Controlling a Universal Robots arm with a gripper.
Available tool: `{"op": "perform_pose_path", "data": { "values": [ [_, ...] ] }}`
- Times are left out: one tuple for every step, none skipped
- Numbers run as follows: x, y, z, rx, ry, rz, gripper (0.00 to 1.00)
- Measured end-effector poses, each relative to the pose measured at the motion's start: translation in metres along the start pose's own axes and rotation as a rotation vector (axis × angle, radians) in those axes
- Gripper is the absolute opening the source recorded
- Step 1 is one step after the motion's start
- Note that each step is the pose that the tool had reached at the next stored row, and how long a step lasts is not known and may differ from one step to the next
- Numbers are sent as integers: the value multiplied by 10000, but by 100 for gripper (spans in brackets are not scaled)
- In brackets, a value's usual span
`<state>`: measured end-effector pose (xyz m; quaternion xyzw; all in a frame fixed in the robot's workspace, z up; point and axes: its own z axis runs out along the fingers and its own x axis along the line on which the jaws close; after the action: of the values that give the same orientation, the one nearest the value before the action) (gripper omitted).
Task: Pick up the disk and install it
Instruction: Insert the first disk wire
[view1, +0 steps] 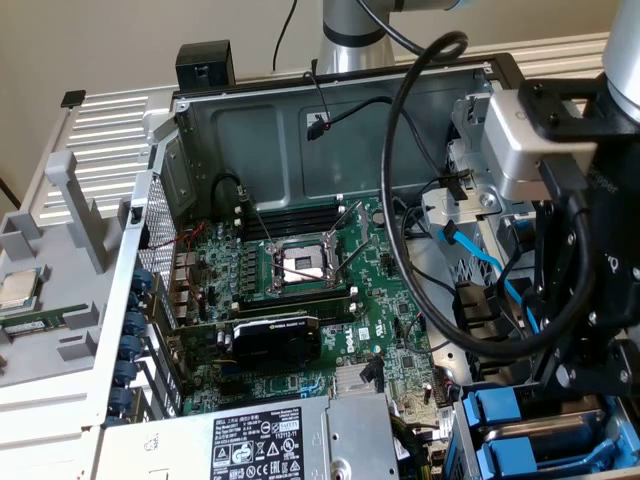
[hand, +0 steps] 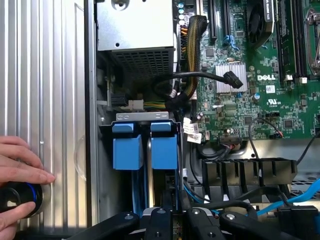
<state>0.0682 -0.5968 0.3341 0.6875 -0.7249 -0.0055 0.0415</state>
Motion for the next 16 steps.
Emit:
{"op": "perform_pose_path", "data": {
  "values": [
    [0,0,2,1,-4,10,17],
    [0,0,4,0,-5,22,17],
    [0,0,4,-1,-4,34,17],
    [0,-1,4,-2,-3,47,17],
    [-1,0,5,-3,-4,61,17],
    [0,0,6,-3,-4,73,17],
    [-1,0,7,-4,-5,84,17],
    [-1,0,8,-5,-6,94,17],
    [-1,0,9,-6,-7,103,17],
    [-1,0,9,-6,-8,112,17],
    [-1,-1,10,-6,-8,122,17],
    [-1,0,10,-7,-8,130,17],
    [-1,-1,10,-7,-8,137,17],
    [-1,-1,11,-8,-9,144,17],
    [-1,-1,11,-8,-10,150,17],
    [-1,-1,11,-8,-11,154,17]
  ]
}}
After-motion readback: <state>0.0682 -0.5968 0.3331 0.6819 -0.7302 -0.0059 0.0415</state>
